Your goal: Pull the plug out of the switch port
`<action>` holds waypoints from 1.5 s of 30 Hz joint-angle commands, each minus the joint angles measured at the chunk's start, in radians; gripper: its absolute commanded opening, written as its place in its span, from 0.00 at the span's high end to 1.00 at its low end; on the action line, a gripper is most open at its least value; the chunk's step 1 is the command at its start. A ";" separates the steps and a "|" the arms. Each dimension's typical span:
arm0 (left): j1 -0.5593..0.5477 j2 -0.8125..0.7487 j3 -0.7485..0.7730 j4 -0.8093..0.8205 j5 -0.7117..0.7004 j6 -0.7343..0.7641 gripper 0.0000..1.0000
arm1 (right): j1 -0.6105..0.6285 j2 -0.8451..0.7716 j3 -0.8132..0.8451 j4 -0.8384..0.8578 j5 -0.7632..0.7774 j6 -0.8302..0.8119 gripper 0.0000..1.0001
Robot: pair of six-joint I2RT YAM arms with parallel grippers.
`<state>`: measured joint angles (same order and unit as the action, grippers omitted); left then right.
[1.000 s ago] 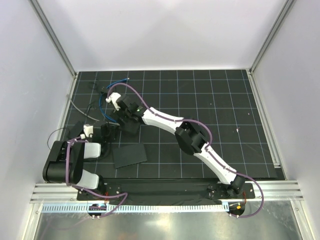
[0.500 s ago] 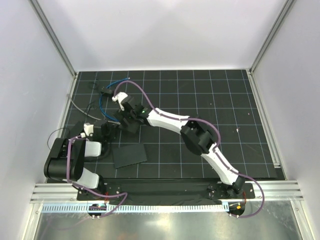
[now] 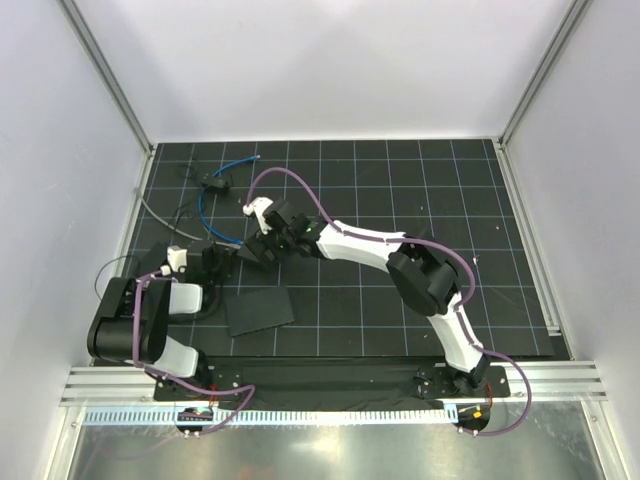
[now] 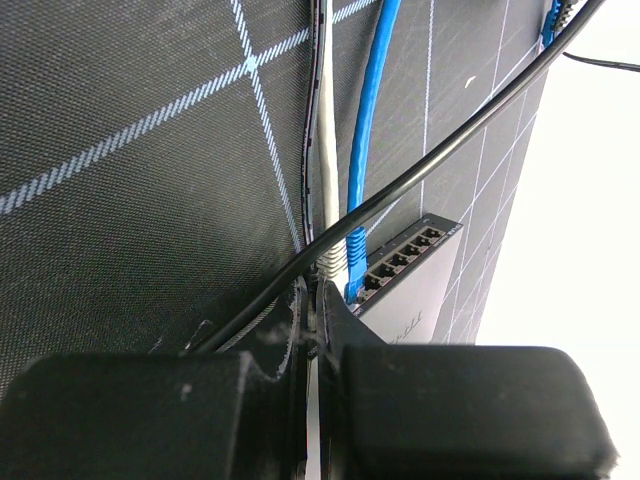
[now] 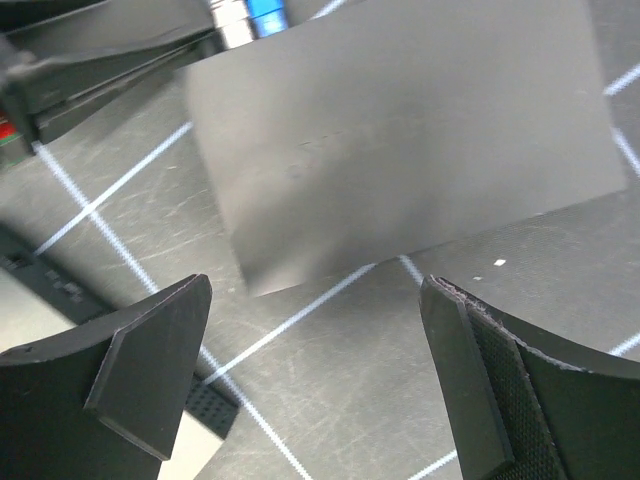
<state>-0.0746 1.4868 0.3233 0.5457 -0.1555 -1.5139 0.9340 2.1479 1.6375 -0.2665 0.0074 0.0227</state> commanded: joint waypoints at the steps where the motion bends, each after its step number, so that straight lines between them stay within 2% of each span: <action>1: 0.010 -0.014 -0.021 -0.107 -0.049 0.040 1.00 | 0.000 -0.007 0.014 0.007 -0.078 -0.018 0.05; 4: 0.007 -0.025 -0.021 -0.116 -0.046 0.037 1.00 | 0.005 0.021 0.047 -0.013 -0.113 -0.017 0.06; 13: -0.040 -0.023 -0.003 -0.127 -0.058 0.018 1.00 | 0.003 0.081 0.104 -0.045 0.144 0.025 0.06; 16: -0.053 -0.007 0.000 -0.125 -0.061 0.009 1.00 | -0.030 0.081 0.096 -0.027 0.193 0.088 0.06; 24: -0.097 0.032 0.005 -0.104 -0.081 -0.009 1.00 | -0.124 0.087 0.079 0.003 0.224 0.197 0.06; 29: -0.119 0.047 0.005 -0.092 -0.090 -0.022 1.00 | -0.110 0.063 0.072 0.010 0.178 0.200 0.07; 34: -0.123 0.050 0.000 -0.086 -0.096 -0.025 1.00 | -0.051 -0.006 0.041 0.070 0.212 0.174 0.06; 37: -0.123 0.044 -0.001 -0.084 -0.099 -0.026 1.00 | -0.049 0.021 0.096 0.055 0.164 0.151 0.05; 41: -0.123 0.044 -0.004 -0.084 -0.098 -0.022 1.00 | -0.040 0.131 0.322 -0.066 0.147 0.125 0.04; 45: -0.125 0.044 -0.006 -0.084 -0.093 -0.020 1.00 | -0.031 0.182 0.392 -0.086 0.174 0.129 0.03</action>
<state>-0.1879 1.5101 0.3401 0.5564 -0.2436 -1.5734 0.9016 2.3131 1.9640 -0.3294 0.1612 0.1638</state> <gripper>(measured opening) 0.031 0.966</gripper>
